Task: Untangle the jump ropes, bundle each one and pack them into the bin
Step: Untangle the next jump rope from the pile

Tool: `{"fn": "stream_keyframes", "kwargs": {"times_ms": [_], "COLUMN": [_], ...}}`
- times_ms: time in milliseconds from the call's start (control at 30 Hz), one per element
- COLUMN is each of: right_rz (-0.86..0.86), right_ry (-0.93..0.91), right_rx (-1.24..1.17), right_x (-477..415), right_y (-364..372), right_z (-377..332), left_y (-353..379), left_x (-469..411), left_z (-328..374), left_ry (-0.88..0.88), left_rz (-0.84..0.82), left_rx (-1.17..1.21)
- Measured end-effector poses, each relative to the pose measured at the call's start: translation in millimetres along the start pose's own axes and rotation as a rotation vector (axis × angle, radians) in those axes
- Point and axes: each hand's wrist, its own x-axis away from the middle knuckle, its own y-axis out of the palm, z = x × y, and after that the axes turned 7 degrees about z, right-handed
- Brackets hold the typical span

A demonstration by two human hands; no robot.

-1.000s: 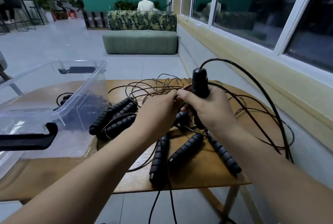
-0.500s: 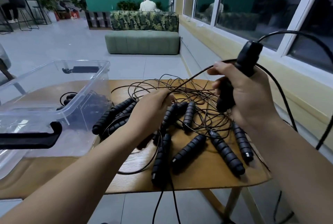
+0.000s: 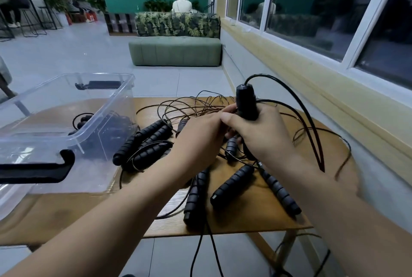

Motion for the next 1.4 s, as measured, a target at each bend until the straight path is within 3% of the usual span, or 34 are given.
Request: {"fn": "stream_keyframes", "kwargs": {"times_ms": [300,467,700,1000,1233,1400], "right_rz": [-0.079,0.039,0.189,0.055,0.196,0.068], "right_ry": [-0.077,-0.095,0.009,0.13,0.28,0.435], "right_rx": [-0.112,-0.294,-0.378,-0.387,-0.525,-0.492], "right_x": [3.6,-2.4,-19.3,-7.7,-9.6,-11.3], "right_y": [-12.1,-36.4,-52.5,-29.3,-28.1,-29.8], "right_z": [-17.6,-37.4,-29.7,-23.2,-28.1,-21.8], "left_y": [11.9,15.1,4.2,4.9,-5.2,-9.1], "left_x": [3.8,5.1,-1.7,-5.2,-8.4,-9.0], "left_z": [-30.7,-52.8,-48.1,-24.7,-22.6,-24.1], "left_ry": [-0.112,-0.214,-0.212,-0.203,-0.472,-0.63], "left_rz": [-0.053,-0.088,0.013,0.047,0.138,0.053], "left_rx": [0.034,-0.063,-0.044,-0.031,0.364,0.467]}}
